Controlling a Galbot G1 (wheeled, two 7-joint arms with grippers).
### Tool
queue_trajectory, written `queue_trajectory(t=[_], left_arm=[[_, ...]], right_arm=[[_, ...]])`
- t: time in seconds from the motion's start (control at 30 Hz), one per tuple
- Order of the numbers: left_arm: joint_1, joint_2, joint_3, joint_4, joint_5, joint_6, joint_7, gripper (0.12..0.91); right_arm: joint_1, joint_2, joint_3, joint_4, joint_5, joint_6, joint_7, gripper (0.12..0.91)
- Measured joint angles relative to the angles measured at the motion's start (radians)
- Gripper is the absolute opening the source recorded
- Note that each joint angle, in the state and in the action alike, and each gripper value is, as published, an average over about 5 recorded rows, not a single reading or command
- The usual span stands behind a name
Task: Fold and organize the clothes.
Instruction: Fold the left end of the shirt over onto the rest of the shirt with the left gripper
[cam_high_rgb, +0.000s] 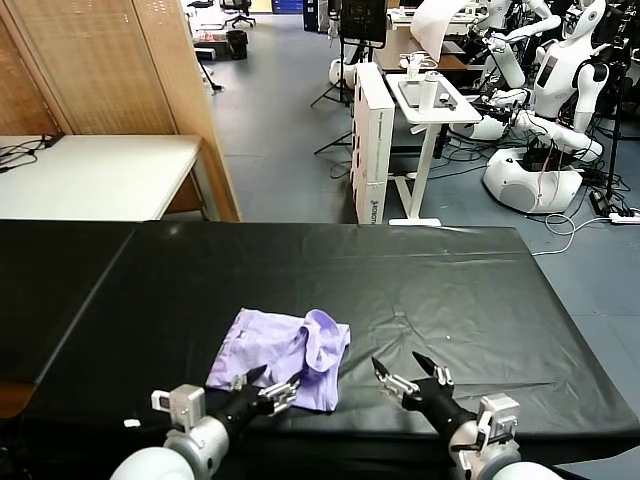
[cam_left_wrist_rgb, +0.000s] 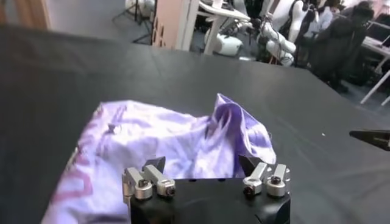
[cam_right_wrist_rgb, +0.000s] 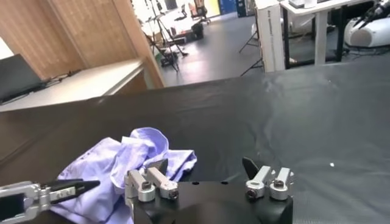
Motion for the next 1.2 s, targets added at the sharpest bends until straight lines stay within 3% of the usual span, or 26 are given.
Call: queue_trajectory(t=[0.2, 0.4, 0.83, 0.97, 1.07, 1.2], left_arm=[[0.011, -0.013, 0.007, -0.009, -0.03, 0.0, 0.005, 0.907], [0.014, -0.024, 0.026, -0.017, -0.048, 0.0, 0.03, 0.907], [0.014, -0.042, 0.107, 0.006, 0.011, 0.0, 0.109, 0.907], [0.004, -0.053, 0.144, 0.018, 0.029, -0.002, 0.153, 0.907], [-0.007, -0.058, 0.163, 0.018, 0.051, -0.033, 0.202, 0.907], [-0.016, -0.053, 0.167, 0.015, 0.108, -0.139, 0.265, 0.907]], right_arm=[[-0.007, 0.0, 0.005, 0.003, 0.0, 0.0, 0.001, 0.907], [-0.018, 0.0, 0.013, 0.011, -0.001, 0.0, 0.002, 0.907], [-0.031, 0.012, 0.019, 0.025, -0.017, 0.006, -0.003, 0.907], [-0.028, 0.012, 0.017, 0.02, -0.036, 0.014, -0.009, 0.907], [-0.023, 0.012, 0.013, 0.015, -0.037, 0.014, -0.009, 0.907], [-0.017, 0.01, 0.013, 0.009, -0.035, 0.014, -0.009, 0.907]])
